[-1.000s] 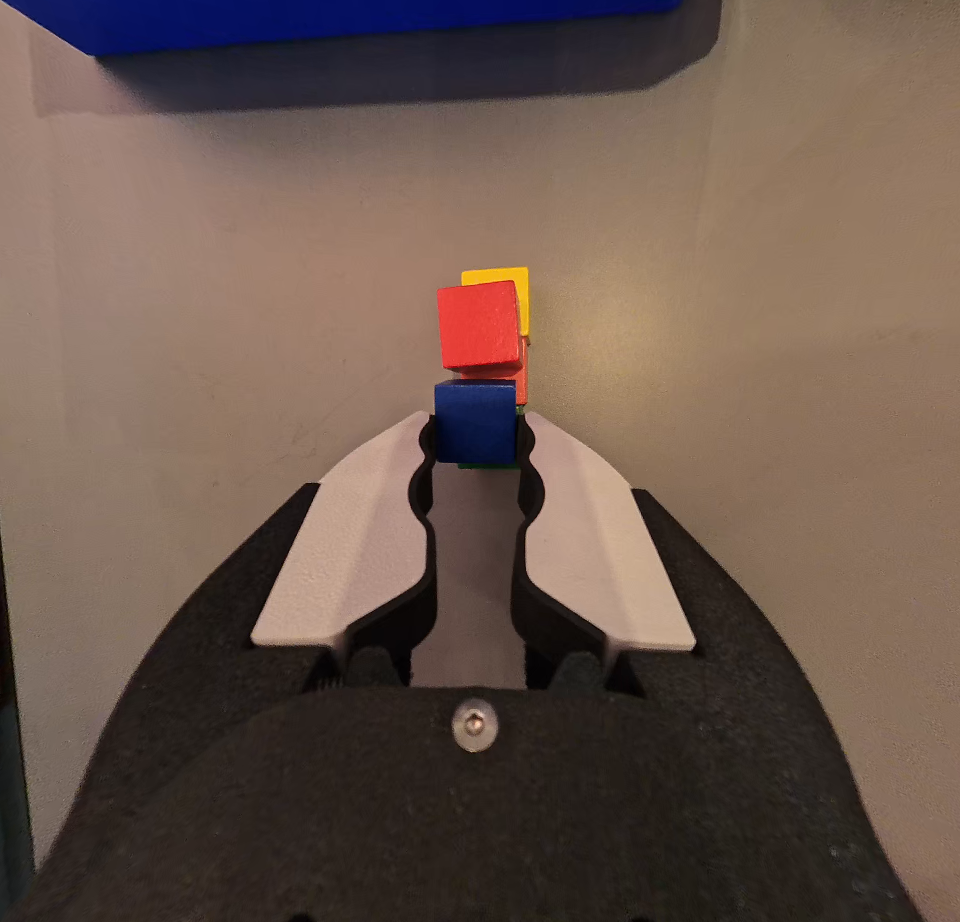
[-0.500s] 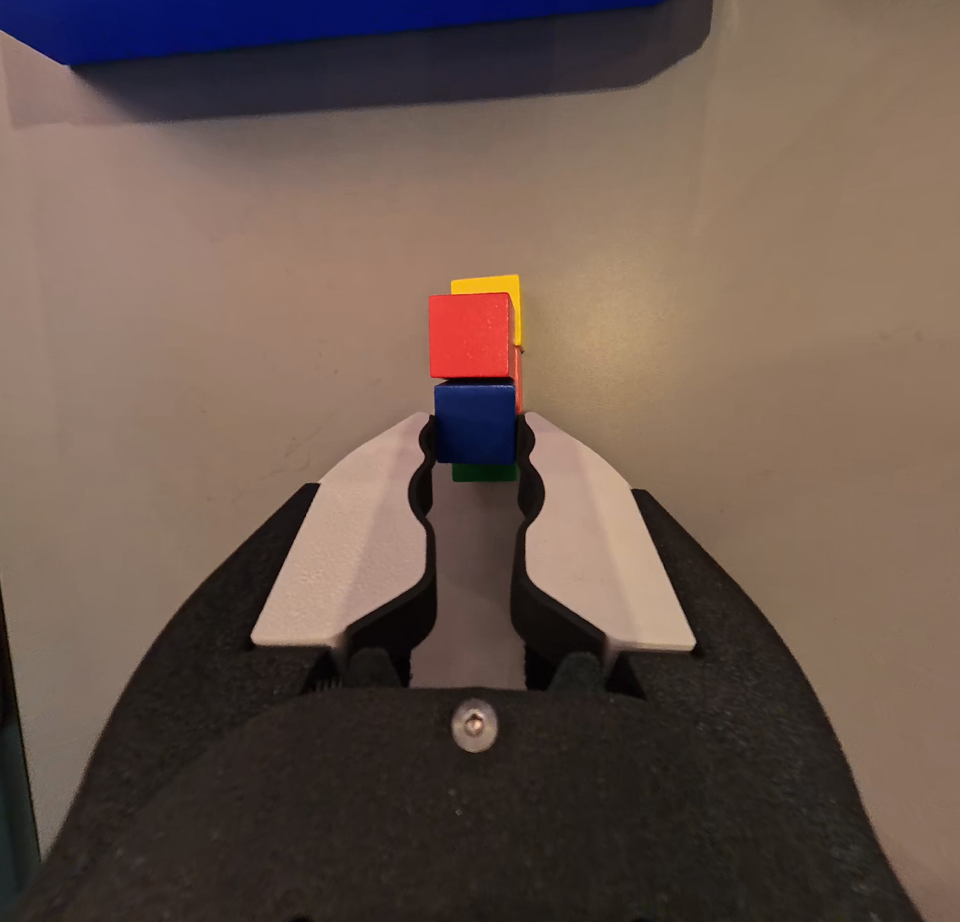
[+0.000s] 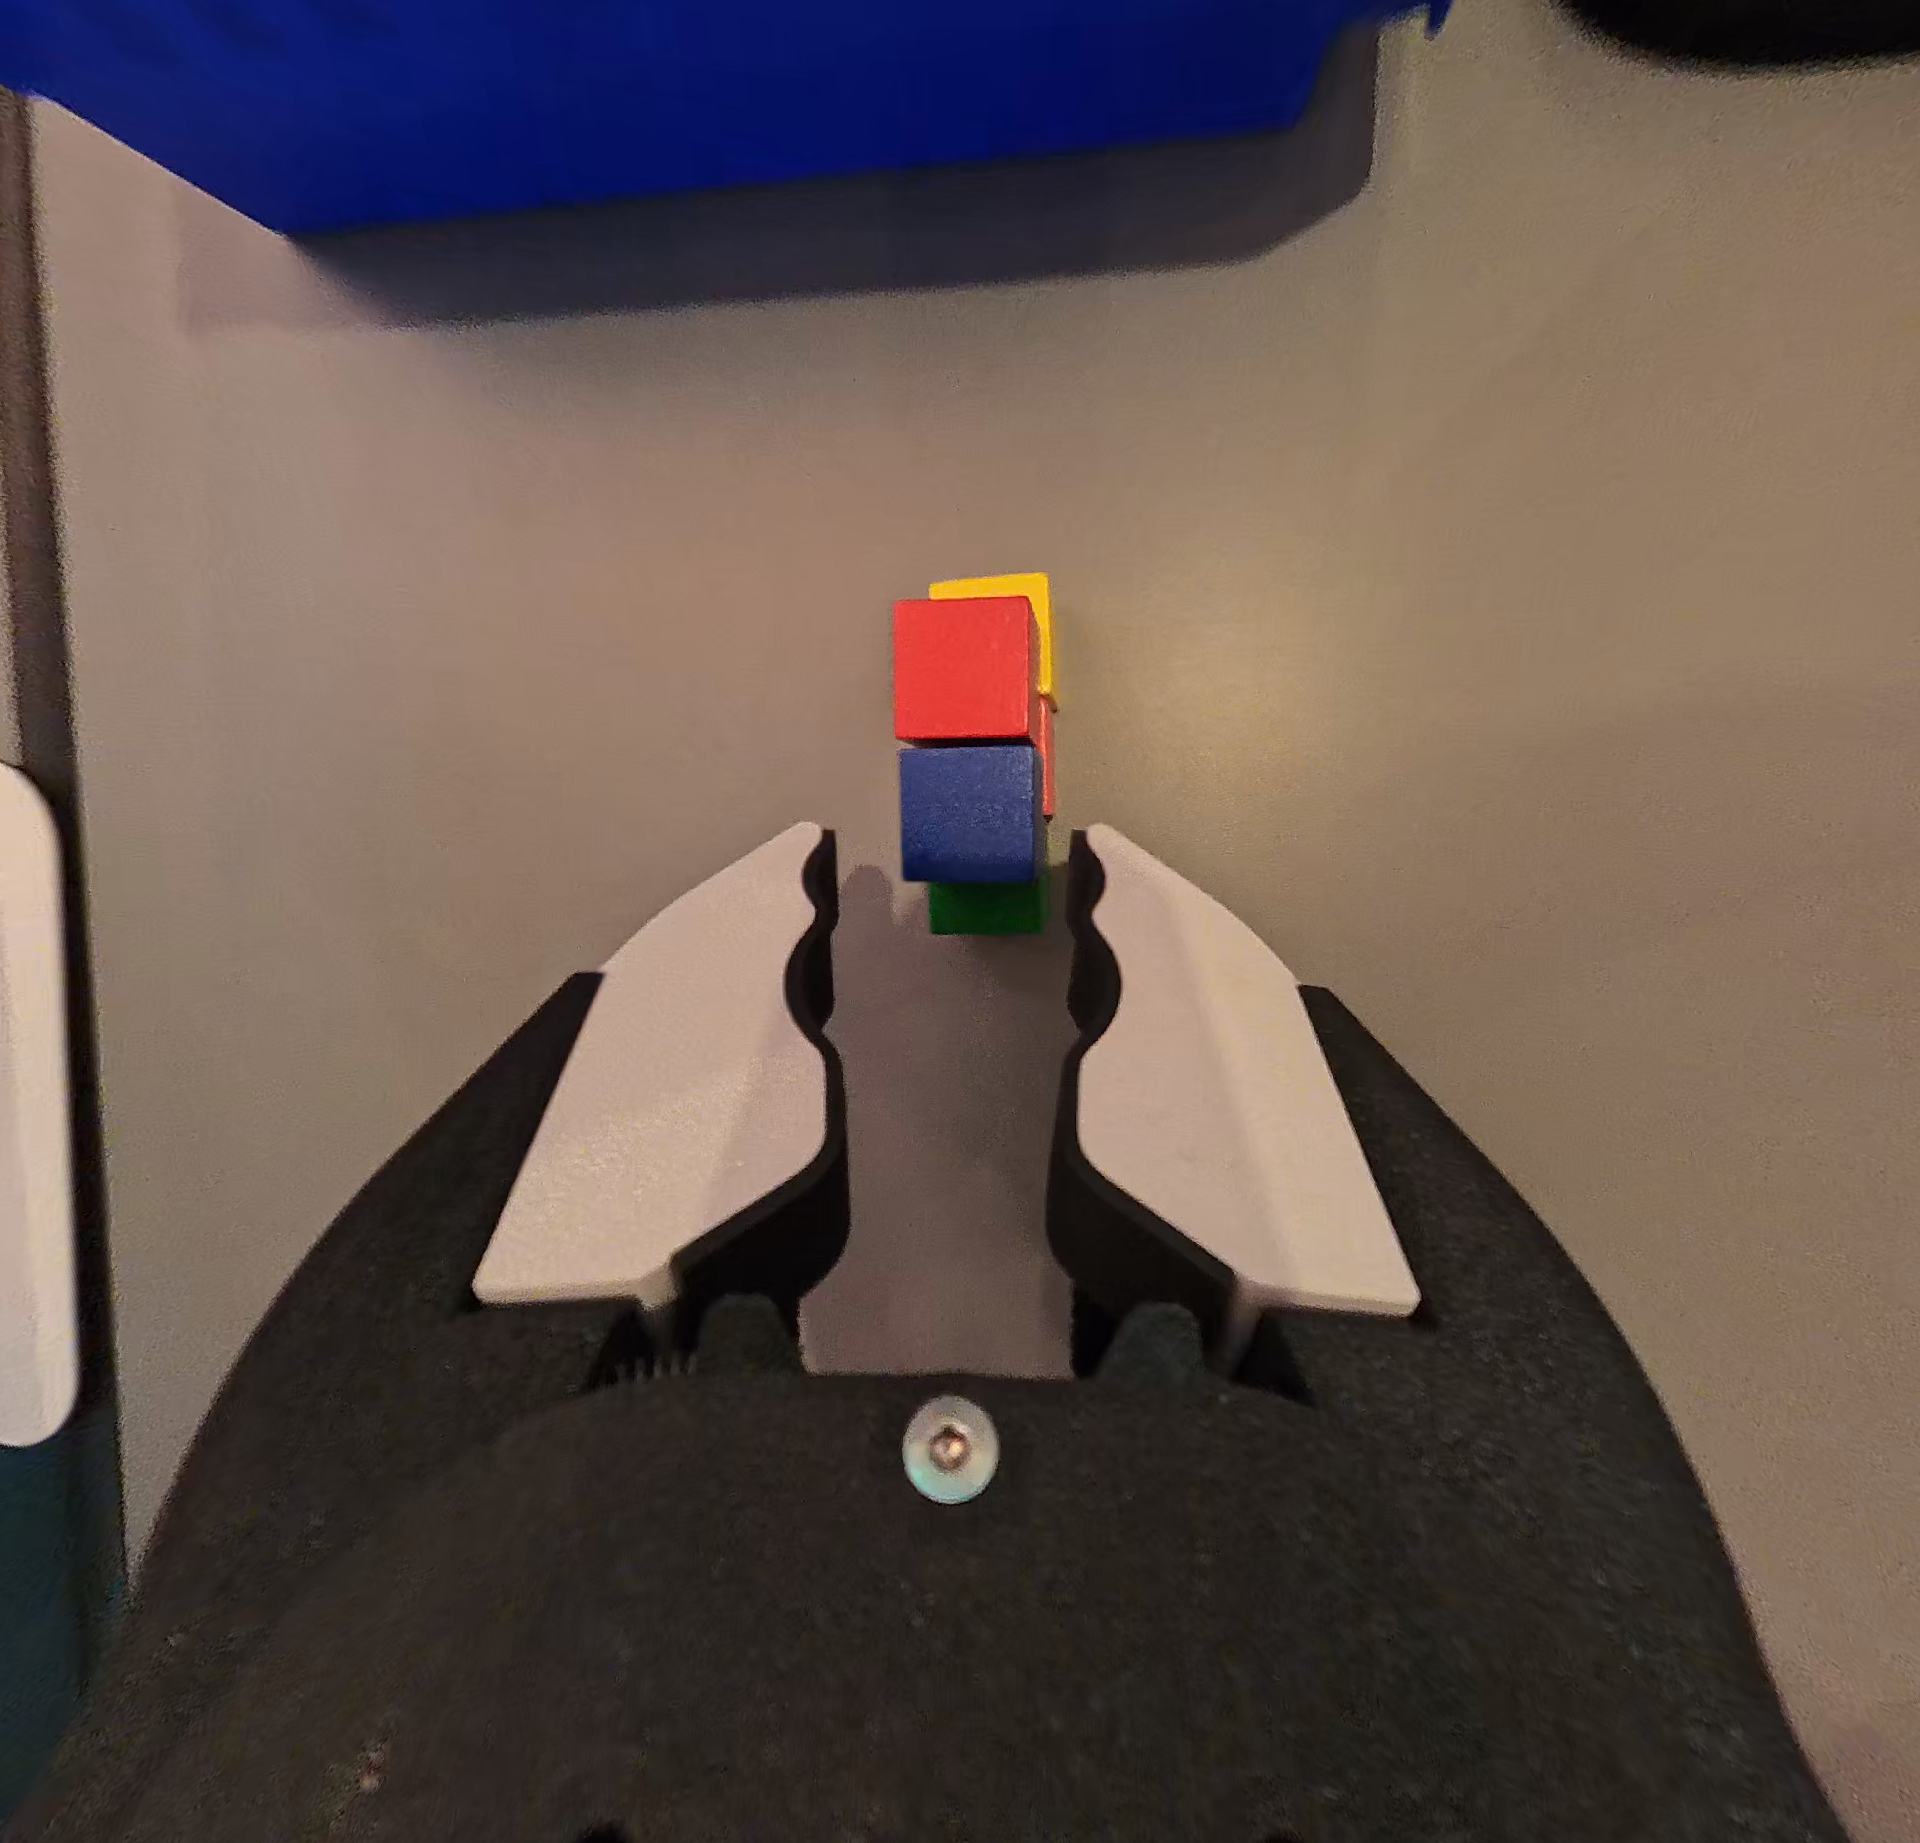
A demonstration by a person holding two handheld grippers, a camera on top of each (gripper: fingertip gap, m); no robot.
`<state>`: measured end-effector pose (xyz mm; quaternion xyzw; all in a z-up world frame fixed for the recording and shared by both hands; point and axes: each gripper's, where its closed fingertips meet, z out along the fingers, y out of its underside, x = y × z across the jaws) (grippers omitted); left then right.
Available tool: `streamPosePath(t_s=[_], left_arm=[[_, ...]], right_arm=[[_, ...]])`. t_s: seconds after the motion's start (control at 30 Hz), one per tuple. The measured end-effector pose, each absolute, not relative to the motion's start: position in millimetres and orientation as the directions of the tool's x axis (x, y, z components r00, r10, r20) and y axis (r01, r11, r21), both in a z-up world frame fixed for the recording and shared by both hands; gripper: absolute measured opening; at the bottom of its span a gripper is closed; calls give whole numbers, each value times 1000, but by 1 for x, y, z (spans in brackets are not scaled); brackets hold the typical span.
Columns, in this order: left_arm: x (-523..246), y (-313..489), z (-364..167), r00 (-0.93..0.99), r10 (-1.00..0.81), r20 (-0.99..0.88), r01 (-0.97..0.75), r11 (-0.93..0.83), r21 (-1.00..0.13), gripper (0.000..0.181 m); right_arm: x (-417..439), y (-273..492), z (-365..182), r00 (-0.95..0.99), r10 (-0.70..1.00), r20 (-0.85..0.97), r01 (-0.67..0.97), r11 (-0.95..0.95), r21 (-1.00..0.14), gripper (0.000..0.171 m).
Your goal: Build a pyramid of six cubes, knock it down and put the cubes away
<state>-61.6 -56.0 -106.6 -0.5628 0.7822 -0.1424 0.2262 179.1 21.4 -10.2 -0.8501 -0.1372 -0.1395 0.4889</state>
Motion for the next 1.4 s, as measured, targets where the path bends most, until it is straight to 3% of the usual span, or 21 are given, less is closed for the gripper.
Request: streamPosePath(t_s=[0.17,0.37,0.5,0.6,0.67,0.77,0.9,1.17,1.4], left_arm=[[-79,-30,-31,-115,-952,-284,-727,276,-628,39],[-168,40,72,305,-882,-358,-574,129,-808,42],[-259,92,73,566,-752,-337,-599,-95,-795,39],[-331,133,53,771,-546,-329,-565,-346,-749,35],[-340,134,25,749,-612,-253,-585,-431,-687,45],[-343,140,-12,606,-728,-321,-725,-339,-599,43],[-337,143,-62,540,-812,-222,-774,-375,-510,47],[-320,138,-120,305,-921,-242,-907,-203,-370,44],[-317,143,-134,250,-936,-249,-918,-147,-368,43]], right_arm=[[180,19,-4,926,90,367,365,-470,-804,70],[185,16,2,935,80,345,342,-454,-823,70],[189,14,1,938,74,339,334,-455,-826,70],[191,13,1,940,69,334,328,-456,-827,70],[191,13,0,941,70,330,325,-458,-827,70],[192,13,-4,942,75,327,322,-468,-823,70],[190,15,-10,943,86,322,322,-481,-816,70],[185,17,-19,938,118,327,340,-503,-794,70],[180,18,-25,934,143,327,353,-514,-782,70]])
